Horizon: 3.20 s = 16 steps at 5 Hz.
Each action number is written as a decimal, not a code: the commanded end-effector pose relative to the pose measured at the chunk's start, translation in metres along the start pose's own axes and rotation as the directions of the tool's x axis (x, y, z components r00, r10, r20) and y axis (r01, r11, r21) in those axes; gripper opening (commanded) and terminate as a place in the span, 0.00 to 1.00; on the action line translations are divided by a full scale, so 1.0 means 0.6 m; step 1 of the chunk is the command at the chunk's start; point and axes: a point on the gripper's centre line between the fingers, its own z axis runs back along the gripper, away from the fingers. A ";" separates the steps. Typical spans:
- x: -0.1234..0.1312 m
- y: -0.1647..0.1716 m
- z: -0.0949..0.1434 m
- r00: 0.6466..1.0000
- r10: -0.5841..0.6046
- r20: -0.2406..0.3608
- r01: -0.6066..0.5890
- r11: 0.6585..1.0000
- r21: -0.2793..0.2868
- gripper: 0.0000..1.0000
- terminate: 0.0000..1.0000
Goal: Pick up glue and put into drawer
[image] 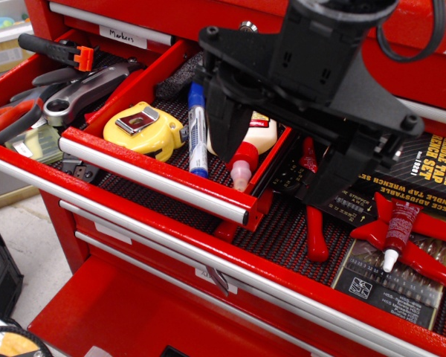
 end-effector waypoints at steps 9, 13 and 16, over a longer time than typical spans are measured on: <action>0.123 -0.158 -0.186 0.987 -0.120 0.109 0.141 0.966 -0.218 1.00 0.00; 0.121 -0.183 -0.159 0.995 -0.063 0.073 0.077 0.976 -0.204 0.00 0.00; 0.155 0.012 -0.029 0.996 -0.060 0.060 0.056 0.997 0.061 0.00 0.00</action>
